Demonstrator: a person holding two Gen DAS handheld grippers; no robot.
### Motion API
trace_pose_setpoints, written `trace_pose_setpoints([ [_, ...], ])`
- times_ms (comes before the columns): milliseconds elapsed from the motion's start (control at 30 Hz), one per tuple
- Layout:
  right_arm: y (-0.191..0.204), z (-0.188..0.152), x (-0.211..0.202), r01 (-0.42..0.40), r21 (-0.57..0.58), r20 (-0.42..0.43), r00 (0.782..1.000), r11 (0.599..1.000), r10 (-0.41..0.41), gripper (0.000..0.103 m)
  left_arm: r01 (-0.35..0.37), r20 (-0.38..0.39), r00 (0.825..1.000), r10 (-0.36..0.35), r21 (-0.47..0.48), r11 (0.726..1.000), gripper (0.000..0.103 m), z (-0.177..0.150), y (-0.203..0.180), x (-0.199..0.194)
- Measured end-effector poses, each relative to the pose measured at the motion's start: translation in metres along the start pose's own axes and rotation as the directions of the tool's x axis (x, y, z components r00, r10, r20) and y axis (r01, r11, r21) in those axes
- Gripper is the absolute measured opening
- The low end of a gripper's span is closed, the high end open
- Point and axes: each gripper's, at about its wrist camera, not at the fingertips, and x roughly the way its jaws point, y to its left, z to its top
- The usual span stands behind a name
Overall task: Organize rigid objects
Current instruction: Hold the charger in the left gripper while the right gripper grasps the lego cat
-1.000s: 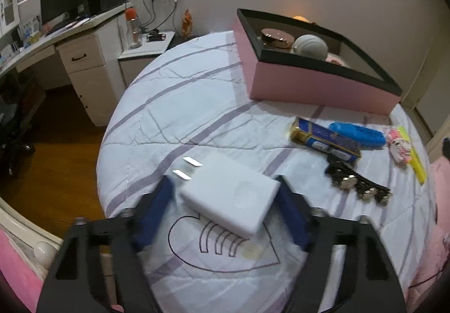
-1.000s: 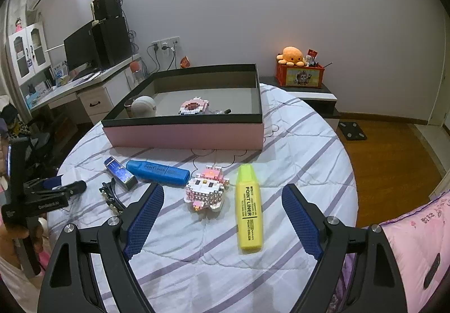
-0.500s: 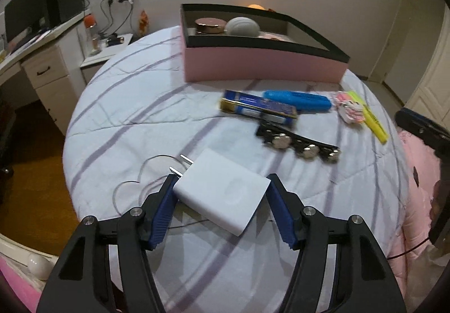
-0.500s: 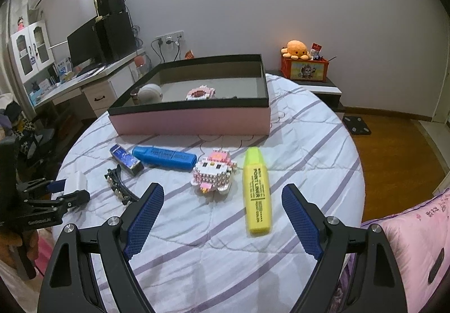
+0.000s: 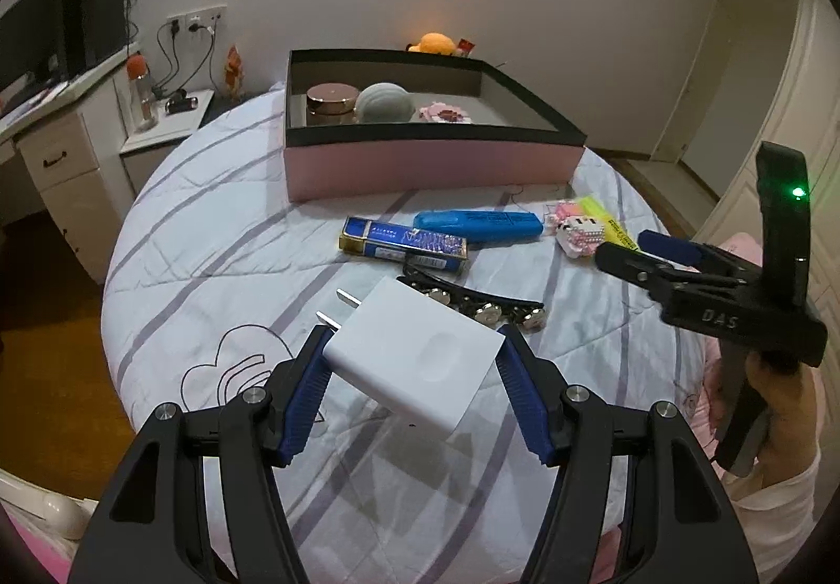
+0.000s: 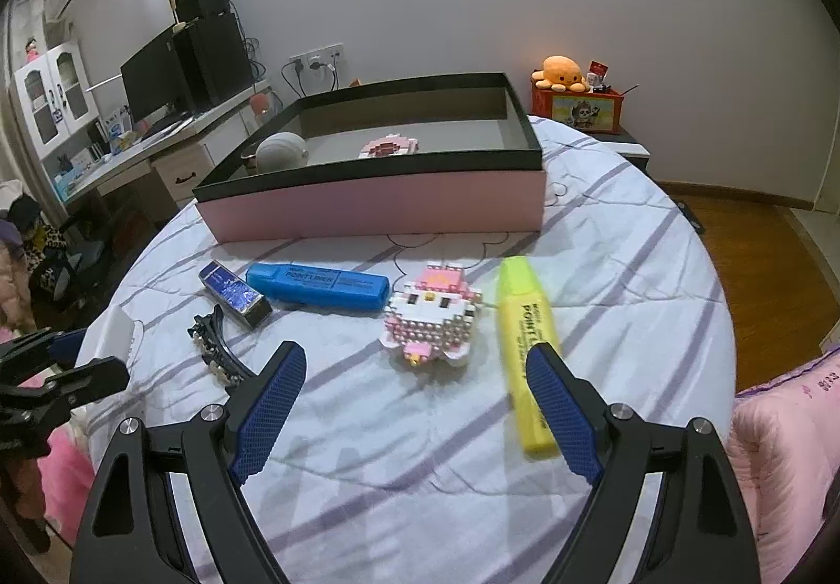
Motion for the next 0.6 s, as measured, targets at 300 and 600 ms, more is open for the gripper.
trace_pose_setpoints([
  [300,0.004,0.003,0.014,-0.019,0.008,-0.008,1.0,1.0,0.019,0.087,-0.026,-0.017,1.0,0.026,-0.003,1.0,0.064,0.003,0.003,0.01],
  [600,0.001,0.008,0.042,-0.027,0.023,-0.069,0.997,0.999,0.029,0.065,-0.036,-0.032,0.999,0.036,-0.006,0.999,0.064,0.007,0.007,0.019],
])
